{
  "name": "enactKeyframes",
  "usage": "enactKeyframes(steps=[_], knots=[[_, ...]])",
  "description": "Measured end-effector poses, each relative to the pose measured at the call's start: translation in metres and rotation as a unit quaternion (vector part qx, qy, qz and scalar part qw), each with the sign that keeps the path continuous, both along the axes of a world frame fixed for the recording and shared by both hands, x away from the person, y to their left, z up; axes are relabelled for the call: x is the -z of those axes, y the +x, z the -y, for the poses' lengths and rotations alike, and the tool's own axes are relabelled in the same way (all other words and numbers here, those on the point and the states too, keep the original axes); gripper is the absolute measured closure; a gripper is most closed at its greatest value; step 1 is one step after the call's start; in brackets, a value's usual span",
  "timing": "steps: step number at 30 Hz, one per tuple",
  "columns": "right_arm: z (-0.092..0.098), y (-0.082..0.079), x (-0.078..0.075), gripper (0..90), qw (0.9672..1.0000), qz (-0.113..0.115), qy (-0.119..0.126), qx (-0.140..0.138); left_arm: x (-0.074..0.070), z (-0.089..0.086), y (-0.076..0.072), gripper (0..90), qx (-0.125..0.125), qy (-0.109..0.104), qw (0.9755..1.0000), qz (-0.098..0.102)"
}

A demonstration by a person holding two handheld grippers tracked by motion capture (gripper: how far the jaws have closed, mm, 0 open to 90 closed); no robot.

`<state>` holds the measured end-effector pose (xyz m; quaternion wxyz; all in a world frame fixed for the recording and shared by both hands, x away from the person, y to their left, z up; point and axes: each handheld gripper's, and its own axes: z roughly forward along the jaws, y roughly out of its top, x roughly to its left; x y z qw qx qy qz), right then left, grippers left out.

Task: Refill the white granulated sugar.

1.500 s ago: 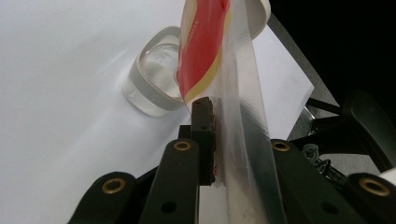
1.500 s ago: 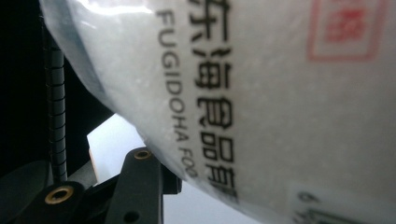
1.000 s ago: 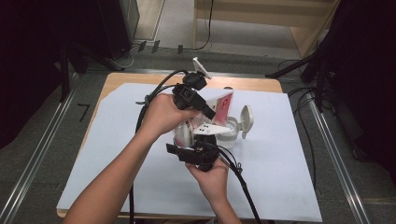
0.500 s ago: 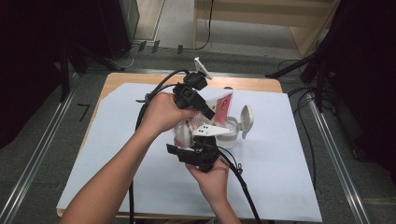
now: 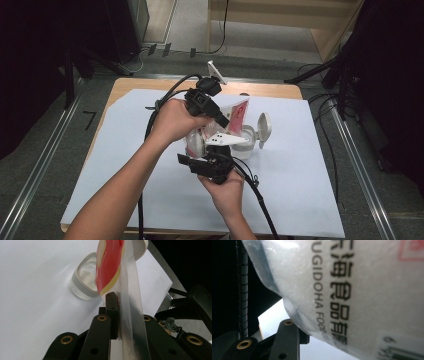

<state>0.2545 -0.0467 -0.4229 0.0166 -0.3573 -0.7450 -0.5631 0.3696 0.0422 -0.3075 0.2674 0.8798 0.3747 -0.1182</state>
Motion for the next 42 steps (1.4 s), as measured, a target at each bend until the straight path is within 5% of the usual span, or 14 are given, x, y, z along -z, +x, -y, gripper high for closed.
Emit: enactKeyframes(steps=[11, 27, 31, 42], knots=[[-0.0025, -0.0001, -0.0049, 61.5, 0.9999, -0.002, -0.007, -0.008, -0.0026, -0.0057, -0.0013, 86.8, -0.007, -0.012, 0.9999, 0.002], [-0.0081, -0.0038, -0.0050, 61.4, 0.9998, 0.001, -0.013, -0.012, -0.0021, -0.0086, -0.0021, 86.5, -0.005, 0.000, 1.0000, -0.001], [-0.0077, -0.0033, -0.0040, 62.0, 0.9999, 0.003, -0.010, -0.012, -0.0038, -0.0050, -0.0069, 86.8, -0.004, 0.008, 0.9997, 0.021], [-0.0057, -0.0038, -0.0063, 63.6, 0.9999, -0.005, -0.015, 0.000, -0.0043, -0.0015, -0.0037, 87.1, 0.000, 0.005, 0.9999, 0.014]])
